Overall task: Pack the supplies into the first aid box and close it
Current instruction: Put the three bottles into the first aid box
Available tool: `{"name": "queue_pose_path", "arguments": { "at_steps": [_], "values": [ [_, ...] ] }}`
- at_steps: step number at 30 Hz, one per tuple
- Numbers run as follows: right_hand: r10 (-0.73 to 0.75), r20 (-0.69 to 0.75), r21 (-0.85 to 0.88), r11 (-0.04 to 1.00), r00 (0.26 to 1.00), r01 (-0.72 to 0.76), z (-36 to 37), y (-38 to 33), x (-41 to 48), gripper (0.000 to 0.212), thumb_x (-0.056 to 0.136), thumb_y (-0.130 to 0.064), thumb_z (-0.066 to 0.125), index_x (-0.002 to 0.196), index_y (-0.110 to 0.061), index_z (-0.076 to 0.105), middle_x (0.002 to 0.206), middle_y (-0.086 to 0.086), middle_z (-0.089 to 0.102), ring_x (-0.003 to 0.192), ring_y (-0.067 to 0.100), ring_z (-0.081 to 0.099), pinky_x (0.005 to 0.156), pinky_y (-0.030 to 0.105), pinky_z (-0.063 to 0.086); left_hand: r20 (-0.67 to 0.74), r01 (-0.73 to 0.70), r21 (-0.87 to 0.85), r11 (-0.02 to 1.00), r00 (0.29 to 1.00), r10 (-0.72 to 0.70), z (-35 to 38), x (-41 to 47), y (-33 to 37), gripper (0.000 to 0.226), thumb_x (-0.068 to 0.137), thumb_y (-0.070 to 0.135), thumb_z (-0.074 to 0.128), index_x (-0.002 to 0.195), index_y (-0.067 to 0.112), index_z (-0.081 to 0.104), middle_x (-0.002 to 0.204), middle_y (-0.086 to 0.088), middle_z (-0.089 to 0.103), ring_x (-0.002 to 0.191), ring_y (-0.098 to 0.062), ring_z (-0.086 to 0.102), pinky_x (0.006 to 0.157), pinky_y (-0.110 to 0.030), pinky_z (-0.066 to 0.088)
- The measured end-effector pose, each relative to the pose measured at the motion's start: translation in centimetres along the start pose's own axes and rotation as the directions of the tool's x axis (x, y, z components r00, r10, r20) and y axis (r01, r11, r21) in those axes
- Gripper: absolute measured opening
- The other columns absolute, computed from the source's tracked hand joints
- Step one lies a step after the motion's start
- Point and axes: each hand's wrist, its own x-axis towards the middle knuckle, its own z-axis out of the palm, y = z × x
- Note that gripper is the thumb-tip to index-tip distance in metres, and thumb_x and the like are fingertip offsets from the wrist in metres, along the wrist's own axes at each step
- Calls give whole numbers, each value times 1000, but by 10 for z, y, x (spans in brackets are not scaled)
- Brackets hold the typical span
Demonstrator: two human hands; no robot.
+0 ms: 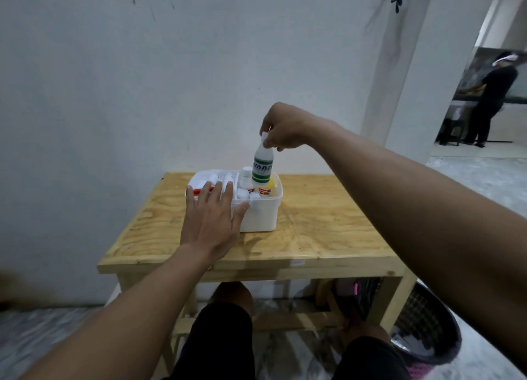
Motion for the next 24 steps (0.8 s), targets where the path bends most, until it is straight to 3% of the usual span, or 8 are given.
{"name": "queue_pose_path", "arguments": {
  "at_steps": [3, 7, 11, 18, 21, 24],
  "values": [
    [-5, 29, -4, 1000, 1000, 6, 13, -5, 3, 30, 89, -8, 69, 118, -3, 69, 106, 10, 73, 72, 16, 72, 54, 21, 51, -10, -10, -4, 1000, 1000, 10, 1, 1, -1, 81, 98, 62, 2, 156, 15, 33, 160, -9, 36, 151, -29, 25, 122, -58, 5],
    [7, 75, -19, 1000, 997, -6, 30, -6, 7, 28, 88, -7, 70, 116, -4, 71, 104, 11, 74, 74, 19, 74, 63, 28, 60, -16, -15, 6, 1000, 1000, 15, 1, 1, -2, 79, 99, 60, 5, 155, 14, 36, 159, -10, 39, 149, -30, 28, 121, -59, 8],
    [23, 112, -13, 1000, 993, -22, 46, -5, 8, 29, 87, -7, 72, 116, -6, 71, 100, 9, 73, 74, 18, 74, 53, 22, 52, -24, -21, -3, 1000, 999, 21, 2, 1, -2, 79, 99, 60, 5, 154, 15, 37, 158, -10, 40, 149, -29, 29, 121, -58, 9],
    [50, 177, -61, 997, 983, -40, 67, 1, 7, 24, 87, -9, 72, 111, -9, 73, 68, -1, 68, 63, 12, 68, 53, 22, 49, -26, -23, -7, 1000, 999, 23, 3, 0, -3, 81, 97, 60, 1, 156, 16, 34, 161, -9, 35, 151, -27, 22, 122, -57, 6],
    [59, 201, -66, 997, 978, -46, 72, 3, 10, 22, 87, -8, 71, 109, -5, 75, 81, 5, 75, 74, 17, 74, 67, 27, 59, -20, -17, -4, 1000, 1000, 16, 4, 1, -2, 78, 98, 59, 4, 155, 16, 35, 160, -9, 36, 151, -28, 22, 121, -58, 6],
    [59, 224, -32, 998, 973, -53, 73, 4, 12, 22, 88, -8, 70, 109, -1, 74, 92, 11, 77, 80, 19, 76, 73, 28, 61, -15, -9, -8, 1000, 1000, 8, 3, 1, -2, 77, 99, 58, 6, 154, 16, 38, 159, -9, 38, 150, -29, 25, 121, -58, 7]
  ]
}}
